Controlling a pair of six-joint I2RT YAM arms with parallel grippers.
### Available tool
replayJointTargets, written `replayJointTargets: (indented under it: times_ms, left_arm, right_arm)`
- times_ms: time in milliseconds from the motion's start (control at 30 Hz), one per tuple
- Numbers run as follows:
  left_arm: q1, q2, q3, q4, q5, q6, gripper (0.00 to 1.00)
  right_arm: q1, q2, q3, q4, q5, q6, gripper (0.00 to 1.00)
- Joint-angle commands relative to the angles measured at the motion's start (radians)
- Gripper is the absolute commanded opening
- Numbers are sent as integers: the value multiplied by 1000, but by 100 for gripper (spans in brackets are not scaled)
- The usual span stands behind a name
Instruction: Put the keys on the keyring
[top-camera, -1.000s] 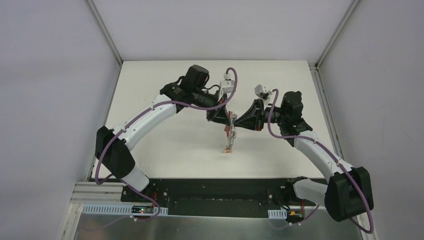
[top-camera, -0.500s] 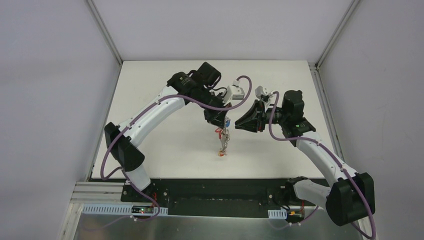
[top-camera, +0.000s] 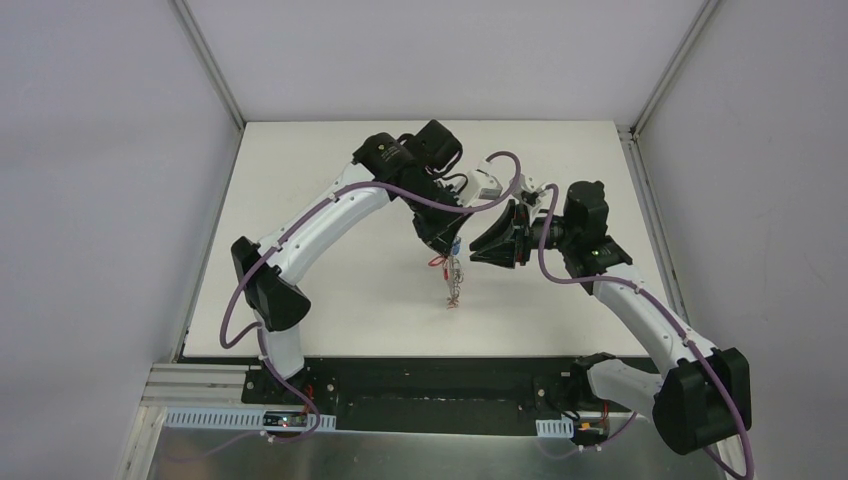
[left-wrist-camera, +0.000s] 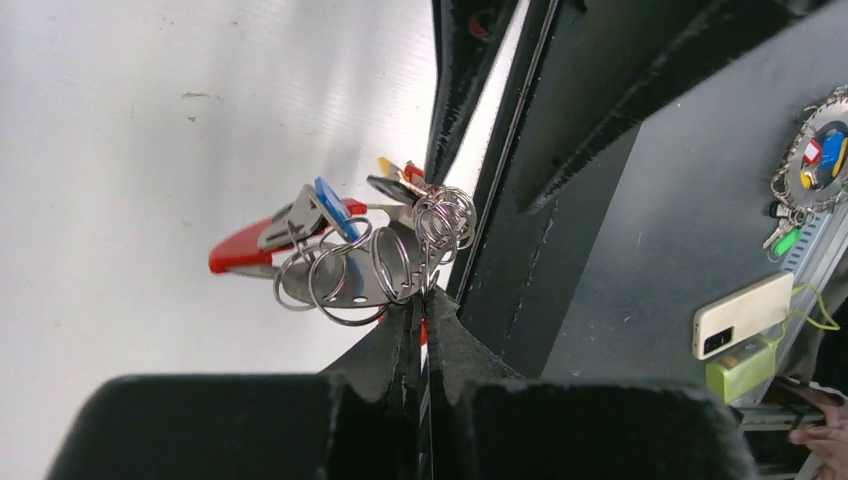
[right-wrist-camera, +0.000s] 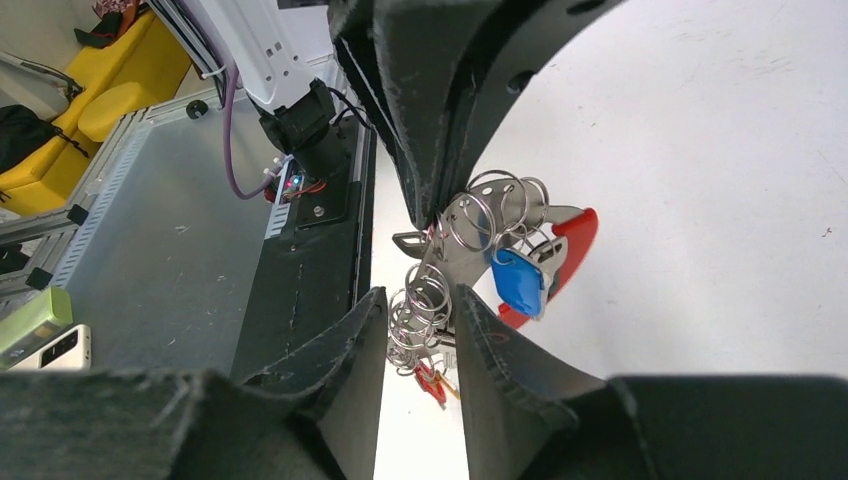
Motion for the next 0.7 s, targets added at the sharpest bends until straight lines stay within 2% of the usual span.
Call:
replayJointTargets:
  times_ms: [0,300,667]
  left_arm:
    - [-7,12,51,-48,-6,-64,0]
    - [-9,32,75,-56,21,-73,0]
    - [-9,34,65,-45,37,-75,0]
  right_arm:
    - [7,-15,27,73,-16,29,34]
    - [12,43,-57,344,3,243,34]
    - [34,75,-73,401,17,280,34]
